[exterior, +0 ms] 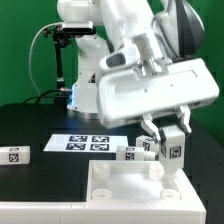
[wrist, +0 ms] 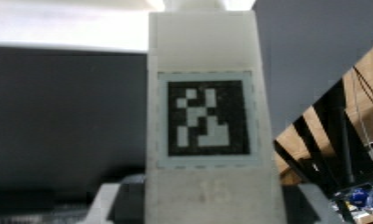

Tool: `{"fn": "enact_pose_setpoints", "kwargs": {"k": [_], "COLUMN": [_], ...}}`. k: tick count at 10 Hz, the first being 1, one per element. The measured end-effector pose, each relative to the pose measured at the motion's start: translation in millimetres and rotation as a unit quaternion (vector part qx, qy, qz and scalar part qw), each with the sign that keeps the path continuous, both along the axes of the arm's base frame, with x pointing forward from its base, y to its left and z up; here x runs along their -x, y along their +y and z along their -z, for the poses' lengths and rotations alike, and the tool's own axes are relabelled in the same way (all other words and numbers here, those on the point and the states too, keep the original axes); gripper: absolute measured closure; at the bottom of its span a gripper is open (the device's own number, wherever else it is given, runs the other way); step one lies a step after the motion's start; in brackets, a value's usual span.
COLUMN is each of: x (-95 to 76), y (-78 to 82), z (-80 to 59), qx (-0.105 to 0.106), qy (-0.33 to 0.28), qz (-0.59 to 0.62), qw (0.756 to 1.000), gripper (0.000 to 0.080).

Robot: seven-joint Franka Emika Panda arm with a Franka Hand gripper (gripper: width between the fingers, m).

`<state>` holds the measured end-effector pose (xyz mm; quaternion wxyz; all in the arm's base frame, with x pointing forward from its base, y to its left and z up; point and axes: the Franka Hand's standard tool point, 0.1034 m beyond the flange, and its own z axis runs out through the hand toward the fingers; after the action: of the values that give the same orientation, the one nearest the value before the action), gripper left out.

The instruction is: Assemble one leg

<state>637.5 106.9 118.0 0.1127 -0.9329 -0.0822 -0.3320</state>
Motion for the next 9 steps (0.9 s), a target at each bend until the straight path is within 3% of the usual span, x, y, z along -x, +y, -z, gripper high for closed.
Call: {"fn": "enact_pose_setpoints", "kwargs": {"k": [3, 9], "x": [-0.2, -10.9], "y": [4.7, -2.8], "z": [11.6, 18.3], "qx": [-0.007, -0.012], "qy": [0.012, 0.01], "qz": [-0.003, 0.009], "qw": [1.0, 1.0], "gripper": [0.0514, 0.0514]}}
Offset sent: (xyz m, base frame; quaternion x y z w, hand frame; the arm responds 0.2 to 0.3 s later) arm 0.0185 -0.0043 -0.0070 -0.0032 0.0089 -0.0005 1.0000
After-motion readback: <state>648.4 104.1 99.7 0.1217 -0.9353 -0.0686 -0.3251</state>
